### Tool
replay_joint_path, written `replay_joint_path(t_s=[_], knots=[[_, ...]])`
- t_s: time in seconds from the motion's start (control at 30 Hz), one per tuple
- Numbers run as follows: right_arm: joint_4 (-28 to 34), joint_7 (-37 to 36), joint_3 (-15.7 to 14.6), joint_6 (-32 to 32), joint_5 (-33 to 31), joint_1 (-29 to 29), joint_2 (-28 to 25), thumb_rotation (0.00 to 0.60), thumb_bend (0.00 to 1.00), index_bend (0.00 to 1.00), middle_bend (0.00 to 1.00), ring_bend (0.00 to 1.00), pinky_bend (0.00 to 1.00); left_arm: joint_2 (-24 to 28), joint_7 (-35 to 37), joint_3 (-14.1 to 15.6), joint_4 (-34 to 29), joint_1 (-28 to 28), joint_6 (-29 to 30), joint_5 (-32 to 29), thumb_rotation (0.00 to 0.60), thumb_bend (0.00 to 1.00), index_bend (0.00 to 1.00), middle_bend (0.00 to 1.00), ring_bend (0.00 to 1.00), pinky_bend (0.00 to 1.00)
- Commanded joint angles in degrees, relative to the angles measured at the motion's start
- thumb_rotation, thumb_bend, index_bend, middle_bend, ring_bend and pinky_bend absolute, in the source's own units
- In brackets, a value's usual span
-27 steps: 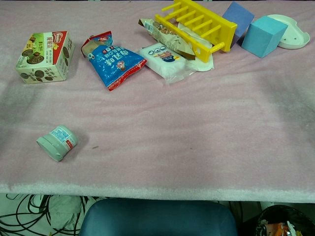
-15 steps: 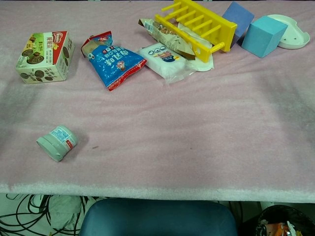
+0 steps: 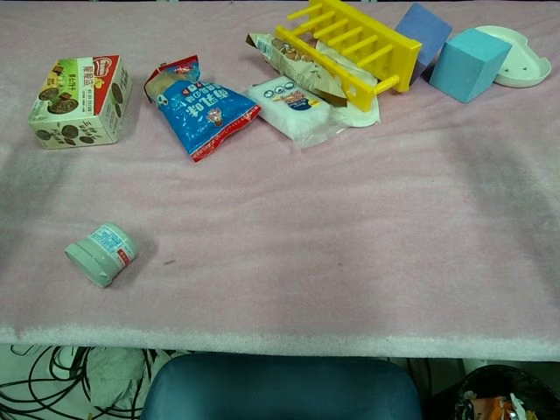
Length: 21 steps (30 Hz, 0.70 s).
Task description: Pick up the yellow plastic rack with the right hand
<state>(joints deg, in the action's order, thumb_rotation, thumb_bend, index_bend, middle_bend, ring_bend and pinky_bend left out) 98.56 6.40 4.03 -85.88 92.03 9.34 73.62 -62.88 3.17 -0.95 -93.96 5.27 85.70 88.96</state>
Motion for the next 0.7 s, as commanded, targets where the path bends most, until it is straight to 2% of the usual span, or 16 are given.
replay_joint_path(t_s=[0.03,0.17,0.3,0.5,0.7], knots=[[4.9,3.2,4.0,5.5,-4.4,4.4,0.9,0.6,0.11,0.01,0.0,0.0,0.23,-0.1,0.0,-0.2,0.1,0.2,-0.5,-0.5,0.6,0.0,0.0,0.0,0.0,0.0],[8.3,8.0,9.6,12.4,-12.0,10.2,3.5,0.6,0.11,0.01,0.0,0.0,0.23,-0.1,-0.1,-0.3,0.0,0.5,-1.2,-1.0,0.6,0.0,0.0,0.0,0.0,0.0],[6.8,13.8,14.8,18.6,-20.1,17.1,8.0,0.6,0.11,0.01,0.0,0.0,0.23,0.1,0.3,-0.2,-0.2,0.5,-1.6,-1.4,0.6,0.0,0.0,0.0,0.0,0.0],[-3.3,22.9,20.6,25.8,-32.9,28.8,17.5,0.6,0.1,0.01,0.0,0.0,0.23,0.6,0.9,-0.5,-0.7,0.9,-3.0,-2.6,0.6,0.0,0.0,0.0,0.0,0.0],[-19.0,28.1,23.8,30.1,-40.5,39.0,26.4,0.6,0.1,0.01,0.0,0.0,0.23,0.9,1.1,-0.6,-0.9,1.4,-4.3,-3.6,0.6,0.0,0.0,0.0,0.0,0.0]])
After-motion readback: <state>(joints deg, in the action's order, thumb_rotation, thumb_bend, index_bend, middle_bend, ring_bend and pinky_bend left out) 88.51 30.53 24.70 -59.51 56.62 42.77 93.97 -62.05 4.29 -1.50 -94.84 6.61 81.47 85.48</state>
